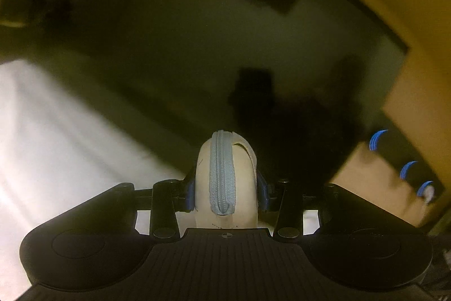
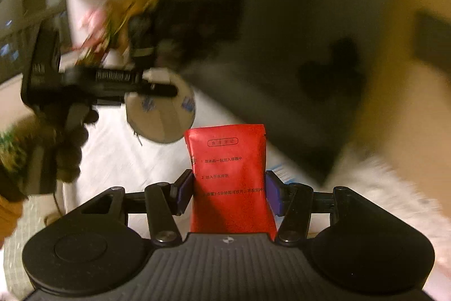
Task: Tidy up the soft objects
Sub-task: 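Carry both objects into the pink box and open both tools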
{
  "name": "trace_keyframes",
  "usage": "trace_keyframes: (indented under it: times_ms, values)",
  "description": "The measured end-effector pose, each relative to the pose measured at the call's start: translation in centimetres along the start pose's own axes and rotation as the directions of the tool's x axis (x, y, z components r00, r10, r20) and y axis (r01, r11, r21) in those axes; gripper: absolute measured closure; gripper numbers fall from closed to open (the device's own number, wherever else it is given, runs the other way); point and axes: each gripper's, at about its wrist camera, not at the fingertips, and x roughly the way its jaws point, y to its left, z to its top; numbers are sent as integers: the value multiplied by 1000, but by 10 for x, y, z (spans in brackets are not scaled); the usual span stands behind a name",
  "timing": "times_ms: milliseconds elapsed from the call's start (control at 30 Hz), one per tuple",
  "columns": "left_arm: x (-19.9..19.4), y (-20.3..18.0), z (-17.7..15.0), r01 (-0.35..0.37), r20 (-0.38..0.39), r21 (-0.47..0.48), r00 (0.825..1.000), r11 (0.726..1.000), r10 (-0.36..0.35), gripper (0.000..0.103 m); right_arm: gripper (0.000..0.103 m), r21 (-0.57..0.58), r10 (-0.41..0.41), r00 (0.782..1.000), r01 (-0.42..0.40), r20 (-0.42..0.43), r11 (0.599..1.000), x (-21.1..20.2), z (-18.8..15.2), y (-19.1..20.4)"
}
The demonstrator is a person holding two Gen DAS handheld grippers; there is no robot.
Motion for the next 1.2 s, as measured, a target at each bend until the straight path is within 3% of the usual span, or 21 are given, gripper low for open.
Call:
trace_keyframes:
  times_ms: [167, 333, 467, 567, 667, 700, 733, 767, 833, 867, 967, 1100, 1200]
  values:
    - [24, -71, -6, 149, -60, 62, 988, 987, -145, 58, 49, 39, -192, 977, 189, 88, 981, -72, 0, -60]
    - [57, -142, -37, 294, -184, 73, 943, 953, -277, 58, 49, 151, -356, 929, 339, 104, 929, -135, -23, -122]
    - [86, -208, -83, 397, -324, 77, 877, 914, -354, 58, 49, 234, -452, 888, 422, 92, 876, -171, -48, -163]
    - [109, -256, -130, 460, -423, 55, 815, 886, -396, 58, 49, 276, -493, 868, 461, 55, 843, -181, -64, -182]
    - [142, -285, -171, 495, -490, -31, 750, 868, -445, 58, 49, 318, -517, 856, 486, 17, 814, -196, -93, -201]
    - [152, -288, -183, 496, -517, -43, 732, 867, -444, 57, 49, 340, -521, 854, 489, 4, 804, -197, -102, -209]
    - [166, -296, -200, 473, -564, -3, 727, 881, -392, 54, 48, 360, -523, 852, 491, -10, 793, -198, -110, -216]
    - [177, -304, -218, 428, -606, 78, 737, 901, -298, 55, 48, 382, -525, 851, 494, -29, 781, -197, -117, -222]
    - [184, -311, -244, 366, -595, 243, 787, 898, -160, 55, 48, 428, -522, 850, 501, -76, 753, -193, -130, -234]
    - [183, -311, -248, 360, -570, 271, 807, 893, -152, 55, 48, 451, -516, 850, 502, -101, 738, -189, -137, -242]
    - [169, -308, -238, 337, -513, 216, 837, 916, -187, 55, 48, 506, -471, 867, 482, -161, 715, -175, -154, -255]
    - [125, -289, -211, 339, -416, 250, 883, 907, -215, 55, 42, 547, -419, 888, 449, -188, 707, -145, -162, -264]
    - [86, -264, -206, 325, -390, 295, 899, 898, -197, 55, 35, 546, -405, 898, 429, -172, 720, -117, -163, -270]
